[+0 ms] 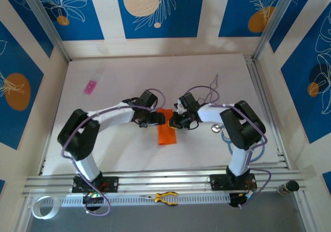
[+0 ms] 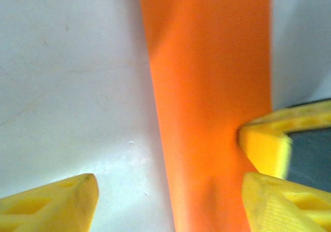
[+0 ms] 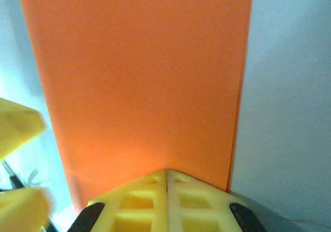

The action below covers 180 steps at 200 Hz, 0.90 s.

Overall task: Fold a paper plane with a square sheet of paper (pick it up from the middle)
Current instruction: Hold the square sheet of paper at the center of the table, then first fold the square sheet of paper in half at the center of the table.

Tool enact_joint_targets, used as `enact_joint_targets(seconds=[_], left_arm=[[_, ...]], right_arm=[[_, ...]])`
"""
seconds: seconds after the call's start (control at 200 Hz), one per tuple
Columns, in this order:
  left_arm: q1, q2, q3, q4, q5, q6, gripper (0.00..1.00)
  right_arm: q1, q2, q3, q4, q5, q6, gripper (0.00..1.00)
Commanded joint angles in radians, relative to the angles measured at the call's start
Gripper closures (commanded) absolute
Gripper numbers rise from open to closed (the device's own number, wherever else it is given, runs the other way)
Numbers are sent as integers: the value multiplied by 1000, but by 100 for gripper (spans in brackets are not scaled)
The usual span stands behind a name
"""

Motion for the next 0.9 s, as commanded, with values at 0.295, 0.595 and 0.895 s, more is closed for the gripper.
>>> enact_joint_targets(seconds=[0.295, 0.595, 0.895], left_arm=[[79, -117, -163, 422, 310, -114, 82], [80, -24, -205, 548, 360, -160, 100], [77, 49, -247, 590, 357, -156, 100]], right_arm=[[-25, 86, 92, -213, 2, -140, 100], [-18, 83, 63, -190, 10, -100, 100], [-26, 77, 53, -196, 8, -98, 100]])
